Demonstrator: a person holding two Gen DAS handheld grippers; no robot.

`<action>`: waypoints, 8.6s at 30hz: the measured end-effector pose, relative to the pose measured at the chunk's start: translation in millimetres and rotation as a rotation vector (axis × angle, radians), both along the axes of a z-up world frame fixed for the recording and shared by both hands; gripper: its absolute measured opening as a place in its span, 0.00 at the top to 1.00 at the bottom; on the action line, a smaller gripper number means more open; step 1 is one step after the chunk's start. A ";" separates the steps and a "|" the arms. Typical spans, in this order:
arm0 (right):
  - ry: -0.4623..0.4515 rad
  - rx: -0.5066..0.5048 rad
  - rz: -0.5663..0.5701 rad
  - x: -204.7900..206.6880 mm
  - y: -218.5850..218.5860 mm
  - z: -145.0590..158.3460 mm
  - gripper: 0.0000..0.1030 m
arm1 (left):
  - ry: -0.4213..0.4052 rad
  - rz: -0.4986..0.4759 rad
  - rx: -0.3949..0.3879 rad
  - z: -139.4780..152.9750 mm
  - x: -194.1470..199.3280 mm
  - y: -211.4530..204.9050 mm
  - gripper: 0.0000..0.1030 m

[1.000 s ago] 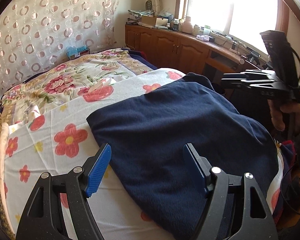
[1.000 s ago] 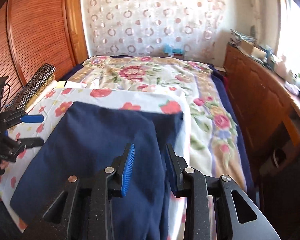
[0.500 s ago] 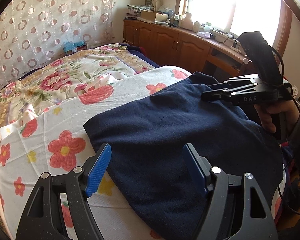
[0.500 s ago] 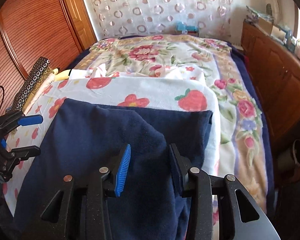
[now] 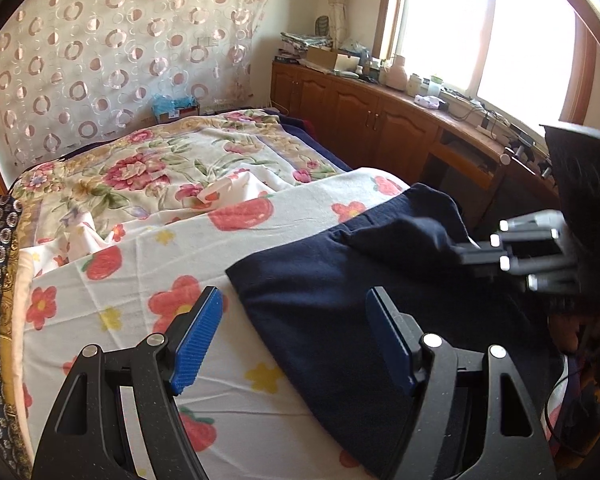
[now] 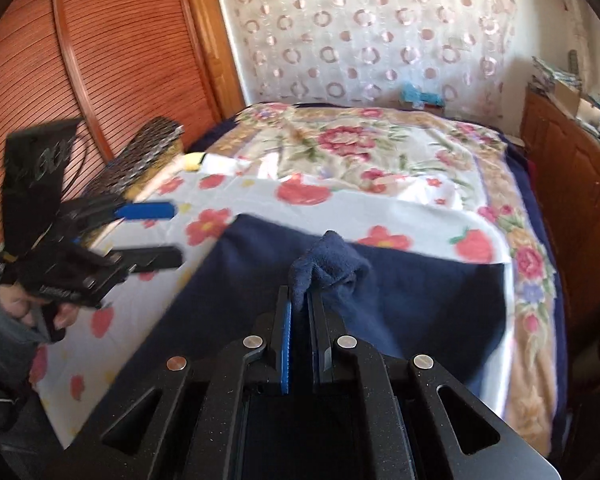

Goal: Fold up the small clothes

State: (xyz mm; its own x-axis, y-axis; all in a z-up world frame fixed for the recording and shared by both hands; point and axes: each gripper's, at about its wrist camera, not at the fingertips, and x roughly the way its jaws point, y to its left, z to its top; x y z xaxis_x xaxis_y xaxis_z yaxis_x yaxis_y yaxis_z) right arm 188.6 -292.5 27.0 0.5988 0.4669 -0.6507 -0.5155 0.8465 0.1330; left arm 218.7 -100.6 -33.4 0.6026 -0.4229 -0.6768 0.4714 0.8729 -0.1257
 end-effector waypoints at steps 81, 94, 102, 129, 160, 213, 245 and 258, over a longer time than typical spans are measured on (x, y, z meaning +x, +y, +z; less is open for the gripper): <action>0.056 -0.099 -0.103 58.4 -55.2 -13.8 0.95 | 0.119 -0.040 0.068 -48.0 -10.4 -11.9 0.27; 0.000 -0.187 -0.306 45.8 -109.7 0.5 0.61 | 0.117 -0.079 0.039 -39.5 -77.1 -15.1 0.27; -0.019 -0.155 -0.327 -81.0 -105.1 -8.1 0.59 | 0.087 -0.086 0.018 -35.2 -110.7 -15.9 0.27; -0.049 -0.199 -0.362 -147.2 -97.2 -32.1 0.96 | 0.184 -0.123 -0.021 -53.9 -158.4 -25.7 0.42; -0.089 -0.259 -0.164 -177.0 -62.1 -60.6 0.38 | 0.030 -0.169 -0.213 45.4 -122.6 -35.2 0.91; 0.058 -0.161 -0.287 53.4 -41.8 -0.2 0.36 | 0.228 0.065 -0.113 -54.2 81.0 6.5 0.34; -0.149 0.025 -0.163 16.6 -40.9 31.1 0.85 | 0.000 0.001 -0.281 43.6 20.3 37.5 0.91; -0.294 0.011 0.099 36.1 82.6 79.8 0.85 | -0.155 0.263 -0.209 77.7 -16.3 163.4 0.91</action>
